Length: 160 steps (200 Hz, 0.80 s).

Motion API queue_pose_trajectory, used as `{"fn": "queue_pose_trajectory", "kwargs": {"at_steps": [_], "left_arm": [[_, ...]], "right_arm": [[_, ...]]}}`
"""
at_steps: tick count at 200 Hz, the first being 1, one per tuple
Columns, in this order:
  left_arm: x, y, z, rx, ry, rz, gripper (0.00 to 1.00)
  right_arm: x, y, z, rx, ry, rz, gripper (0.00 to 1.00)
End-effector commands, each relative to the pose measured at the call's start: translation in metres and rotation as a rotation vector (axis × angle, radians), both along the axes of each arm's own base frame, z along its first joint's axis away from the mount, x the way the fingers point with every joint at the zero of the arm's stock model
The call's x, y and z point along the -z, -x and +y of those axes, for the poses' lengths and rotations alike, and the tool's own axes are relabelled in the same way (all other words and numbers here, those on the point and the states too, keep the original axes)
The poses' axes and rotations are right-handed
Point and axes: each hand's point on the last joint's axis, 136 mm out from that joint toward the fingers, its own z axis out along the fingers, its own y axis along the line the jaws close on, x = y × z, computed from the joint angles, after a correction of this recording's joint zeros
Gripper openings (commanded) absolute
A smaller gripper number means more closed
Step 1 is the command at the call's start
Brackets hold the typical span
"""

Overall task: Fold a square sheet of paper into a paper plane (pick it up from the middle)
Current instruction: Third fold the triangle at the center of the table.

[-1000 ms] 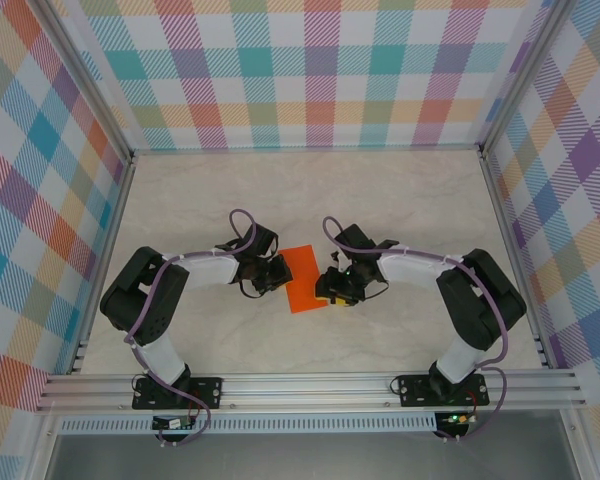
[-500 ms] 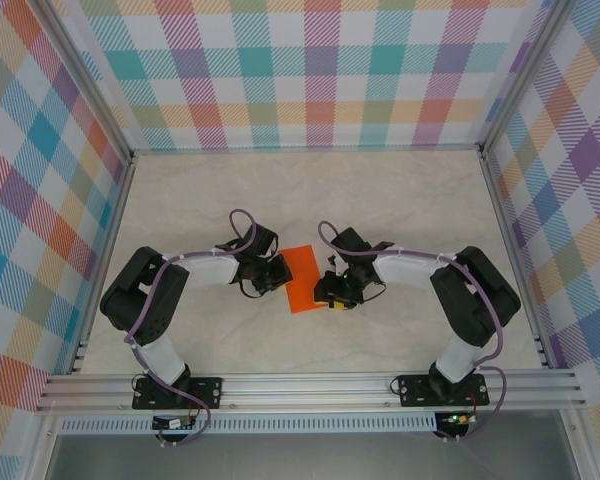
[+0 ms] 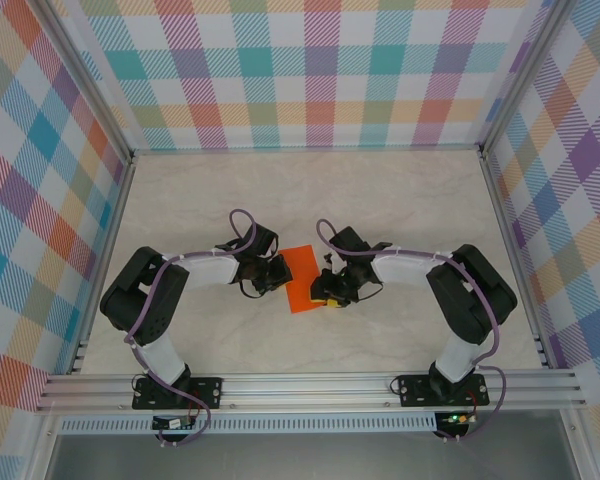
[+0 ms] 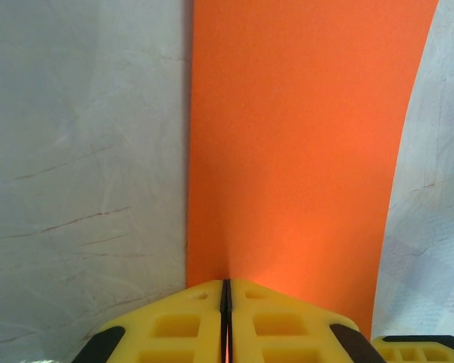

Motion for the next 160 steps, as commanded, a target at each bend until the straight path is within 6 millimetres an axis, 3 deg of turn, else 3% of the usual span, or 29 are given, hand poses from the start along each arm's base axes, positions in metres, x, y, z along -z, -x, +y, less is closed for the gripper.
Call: {"fn": "queue_pose_trajectory", "kwargs": {"at_steps": [1, 66, 87, 101, 122, 160], "left_arm": [[0.027, 0.018, 0.025, -0.035, -0.13, 0.076, 0.1], [0.026, 0.018, 0.025, -0.034, -0.13, 0.074, 0.1], [0.026, 0.018, 0.024, -0.029, -0.126, 0.072, 0.1], [0.023, 0.016, 0.021, -0.017, -0.118, 0.064, 0.1], [0.012, 0.009, 0.014, 0.014, -0.091, 0.029, 0.1], [-0.027, -0.013, 0.0, 0.051, -0.04, -0.091, 0.1]], "right_arm": [[-0.006, -0.001, 0.006, 0.01, -0.03, -0.011, 0.37], [-0.008, 0.001, -0.009, 0.098, 0.02, -0.011, 0.24], [-0.01, 0.001, -0.01, 0.12, 0.021, -0.003, 0.12], [-0.012, 0.0, -0.009, 0.13, 0.016, 0.001, 0.1], [-0.016, -0.004, -0.006, 0.134, 0.006, -0.002, 0.08], [-0.018, -0.01, 0.003, 0.126, -0.003, 0.004, 0.06]]}}
